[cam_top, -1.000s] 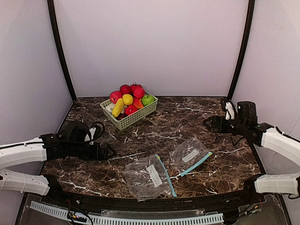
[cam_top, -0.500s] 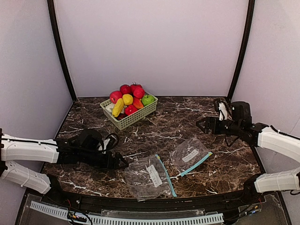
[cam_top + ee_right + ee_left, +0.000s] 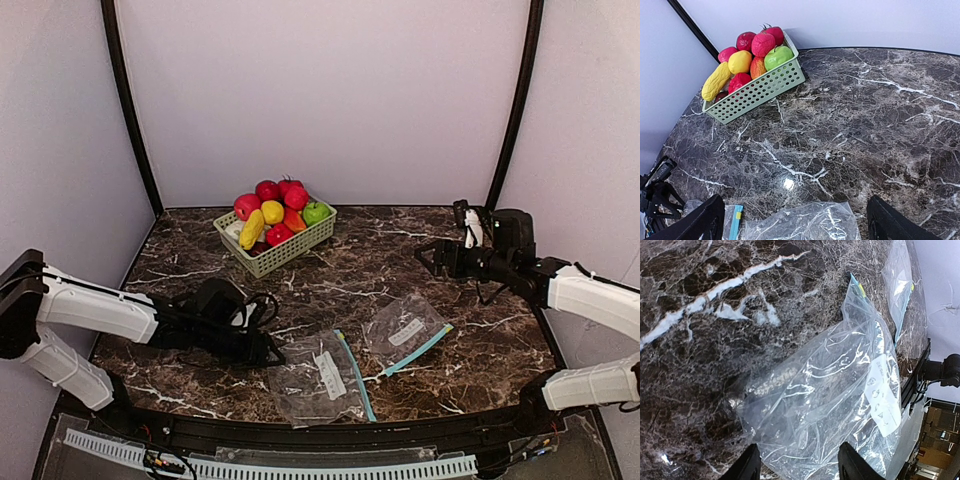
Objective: Place the food in the zip-top bag and seal the zipper
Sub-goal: Pick up the zipper food storage bag at the corner of the board.
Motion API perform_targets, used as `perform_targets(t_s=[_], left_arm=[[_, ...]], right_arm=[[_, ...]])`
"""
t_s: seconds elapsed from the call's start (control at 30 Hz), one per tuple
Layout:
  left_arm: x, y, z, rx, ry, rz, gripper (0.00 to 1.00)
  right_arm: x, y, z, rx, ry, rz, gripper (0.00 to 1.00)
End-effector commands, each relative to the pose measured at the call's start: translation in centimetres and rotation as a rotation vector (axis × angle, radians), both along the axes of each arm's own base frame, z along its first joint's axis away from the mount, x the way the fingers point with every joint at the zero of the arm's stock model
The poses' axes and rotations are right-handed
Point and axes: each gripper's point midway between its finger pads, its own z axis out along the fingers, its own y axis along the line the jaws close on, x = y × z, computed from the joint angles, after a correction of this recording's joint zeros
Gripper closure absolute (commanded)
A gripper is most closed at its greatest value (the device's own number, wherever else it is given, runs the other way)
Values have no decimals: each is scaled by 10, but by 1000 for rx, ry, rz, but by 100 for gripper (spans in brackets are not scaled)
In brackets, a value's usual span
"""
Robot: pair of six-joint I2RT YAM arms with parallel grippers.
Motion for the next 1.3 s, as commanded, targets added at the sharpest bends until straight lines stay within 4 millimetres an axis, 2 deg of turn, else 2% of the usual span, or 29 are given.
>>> perform_targets(t_s=[0.0, 0.23, 0.5, 0.6, 0.8, 0.93, 0.97, 1.1, 1.23, 1.27], left_arm=[[2, -4, -1, 19, -23, -27, 48], [7, -1, -13, 82, -23, -21, 51], [16, 9, -20, 171, -52, 2, 45], [20, 4, -20, 170, -61, -7, 45], [24, -10, -20, 135, -63, -32, 50], [25, -12, -20, 124, -73, -40, 67], [25, -11, -21, 127, -76, -40, 76], [29, -12, -12, 102, -124, -34, 97], [36, -12, 15, 49, -227, -32, 99], [39, -13, 29, 21, -277, -34, 99]], right_arm=[[1, 3, 3, 8, -26, 1, 4], [3, 5, 5, 8, -32, 10, 4], [3, 7, 1, 8, -26, 18, 3], [4, 7, -1, 6, -24, 19, 3], [4, 10, -1, 4, -22, 30, 3], [4, 11, -1, 7, -19, 38, 3], [4, 12, -2, 8, -15, 40, 3], [2, 16, 0, 22, -9, 54, 3], [-3, 24, 8, 63, 8, 87, 3], [-5, 28, 12, 81, 10, 103, 3]])
